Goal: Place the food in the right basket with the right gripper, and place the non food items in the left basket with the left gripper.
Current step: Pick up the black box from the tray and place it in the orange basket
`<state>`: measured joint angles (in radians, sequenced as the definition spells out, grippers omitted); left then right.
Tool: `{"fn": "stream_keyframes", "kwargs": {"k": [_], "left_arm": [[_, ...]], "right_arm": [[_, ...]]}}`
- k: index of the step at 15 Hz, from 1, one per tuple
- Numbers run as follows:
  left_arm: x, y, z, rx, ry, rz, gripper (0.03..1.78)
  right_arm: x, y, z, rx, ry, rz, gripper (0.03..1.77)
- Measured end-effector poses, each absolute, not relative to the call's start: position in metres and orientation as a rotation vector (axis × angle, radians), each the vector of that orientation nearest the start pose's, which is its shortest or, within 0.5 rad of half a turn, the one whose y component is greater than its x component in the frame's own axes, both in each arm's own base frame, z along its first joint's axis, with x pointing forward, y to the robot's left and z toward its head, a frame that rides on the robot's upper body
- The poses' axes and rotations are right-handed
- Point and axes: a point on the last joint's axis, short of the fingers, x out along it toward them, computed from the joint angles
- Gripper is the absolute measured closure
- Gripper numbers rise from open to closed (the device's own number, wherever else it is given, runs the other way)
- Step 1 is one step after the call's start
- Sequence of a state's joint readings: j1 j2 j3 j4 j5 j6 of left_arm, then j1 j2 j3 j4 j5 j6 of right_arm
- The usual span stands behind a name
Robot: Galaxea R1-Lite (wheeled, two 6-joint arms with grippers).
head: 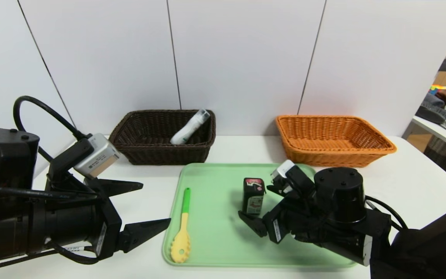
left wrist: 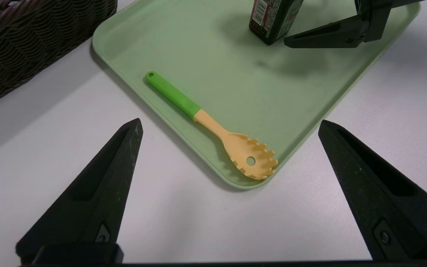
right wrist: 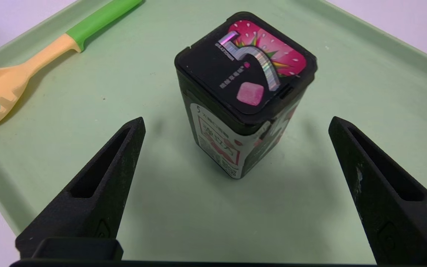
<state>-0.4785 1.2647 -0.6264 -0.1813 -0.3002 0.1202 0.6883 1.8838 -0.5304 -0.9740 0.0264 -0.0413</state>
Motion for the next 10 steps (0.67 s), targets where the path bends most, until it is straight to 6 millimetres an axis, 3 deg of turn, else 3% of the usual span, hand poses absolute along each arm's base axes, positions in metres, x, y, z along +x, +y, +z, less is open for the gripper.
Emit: {"fn": "stream_keyframes", "kwargs": {"k": [10], "left_arm": [[0.162,-0.091,0.196,0.151,0.431,-0.793,0.12]], "right_arm": [[0.250,0.207,0.082,-0.110,0.258,0.630,0.09]]}}
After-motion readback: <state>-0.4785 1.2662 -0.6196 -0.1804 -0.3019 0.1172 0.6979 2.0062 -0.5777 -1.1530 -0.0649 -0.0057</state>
